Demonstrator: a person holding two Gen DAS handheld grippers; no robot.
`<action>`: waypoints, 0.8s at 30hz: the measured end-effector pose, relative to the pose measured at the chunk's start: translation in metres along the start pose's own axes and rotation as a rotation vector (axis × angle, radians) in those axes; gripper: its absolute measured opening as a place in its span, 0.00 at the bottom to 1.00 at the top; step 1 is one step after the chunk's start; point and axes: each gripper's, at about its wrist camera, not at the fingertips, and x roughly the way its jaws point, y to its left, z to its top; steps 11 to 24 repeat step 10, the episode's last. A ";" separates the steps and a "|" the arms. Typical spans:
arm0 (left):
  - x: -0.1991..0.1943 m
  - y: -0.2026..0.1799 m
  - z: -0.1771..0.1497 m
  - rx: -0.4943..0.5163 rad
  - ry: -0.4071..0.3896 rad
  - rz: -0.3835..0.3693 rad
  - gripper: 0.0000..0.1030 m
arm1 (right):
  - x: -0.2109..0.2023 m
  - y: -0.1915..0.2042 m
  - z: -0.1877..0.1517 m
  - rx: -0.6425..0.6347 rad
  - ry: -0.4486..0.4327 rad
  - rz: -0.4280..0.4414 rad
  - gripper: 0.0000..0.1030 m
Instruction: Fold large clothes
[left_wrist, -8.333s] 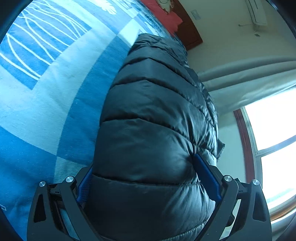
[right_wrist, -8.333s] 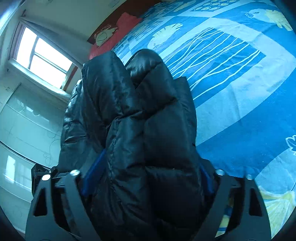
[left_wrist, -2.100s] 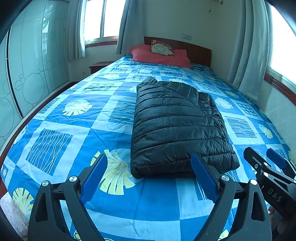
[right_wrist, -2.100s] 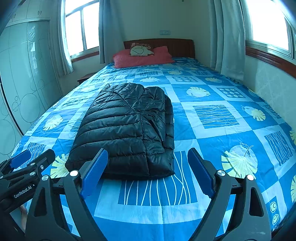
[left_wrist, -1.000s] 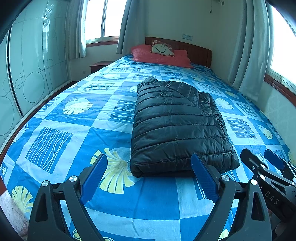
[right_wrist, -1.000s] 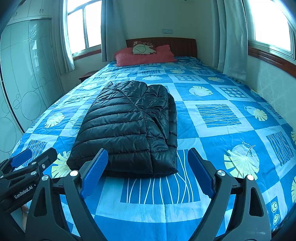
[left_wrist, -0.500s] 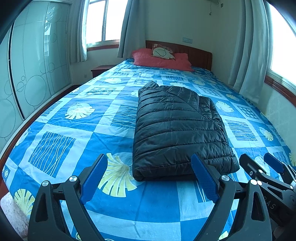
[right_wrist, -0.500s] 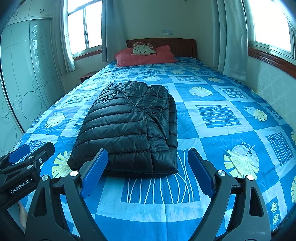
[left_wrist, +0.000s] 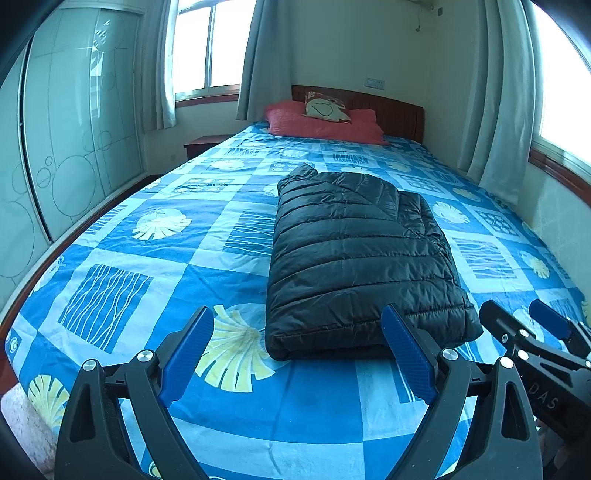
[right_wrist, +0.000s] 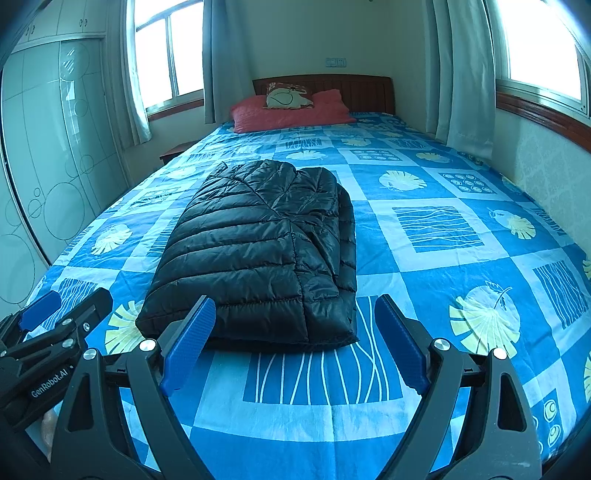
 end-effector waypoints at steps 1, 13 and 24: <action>0.002 -0.001 -0.001 0.008 0.006 -0.006 0.88 | 0.000 0.000 0.000 -0.001 0.001 0.001 0.85; 0.020 0.008 -0.002 -0.010 0.054 0.027 0.88 | 0.006 -0.009 -0.001 0.013 0.002 -0.005 0.85; 0.020 0.008 -0.002 -0.010 0.054 0.027 0.88 | 0.006 -0.009 -0.001 0.013 0.002 -0.005 0.85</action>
